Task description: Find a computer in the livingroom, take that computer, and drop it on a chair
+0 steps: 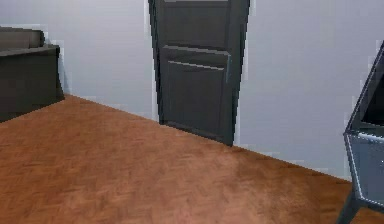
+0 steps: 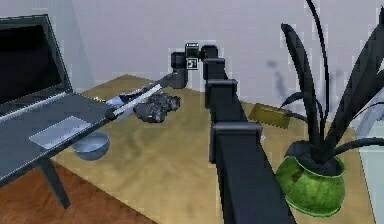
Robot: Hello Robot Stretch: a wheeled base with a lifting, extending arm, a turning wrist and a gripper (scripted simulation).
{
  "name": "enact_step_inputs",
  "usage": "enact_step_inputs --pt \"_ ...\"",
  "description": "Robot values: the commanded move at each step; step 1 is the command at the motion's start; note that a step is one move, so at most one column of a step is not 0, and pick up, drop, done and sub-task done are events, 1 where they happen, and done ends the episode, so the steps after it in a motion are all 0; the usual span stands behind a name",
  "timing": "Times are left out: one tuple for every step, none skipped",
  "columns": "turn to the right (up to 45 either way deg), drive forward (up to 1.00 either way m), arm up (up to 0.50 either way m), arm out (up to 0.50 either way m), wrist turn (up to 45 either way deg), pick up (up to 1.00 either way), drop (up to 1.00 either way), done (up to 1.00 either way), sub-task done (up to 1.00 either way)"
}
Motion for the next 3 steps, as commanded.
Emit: enact_step_inputs --pt "0.0 0.0 0.0 0.0 -45.0 0.0 0.0 0.0 0.0" --pt "0.0 0.0 0.0 -0.44 0.0 0.0 0.0 0.0 0.0" --pt "-45.0 0.0 0.0 0.0 0.0 0.0 0.0 0.0 0.0"
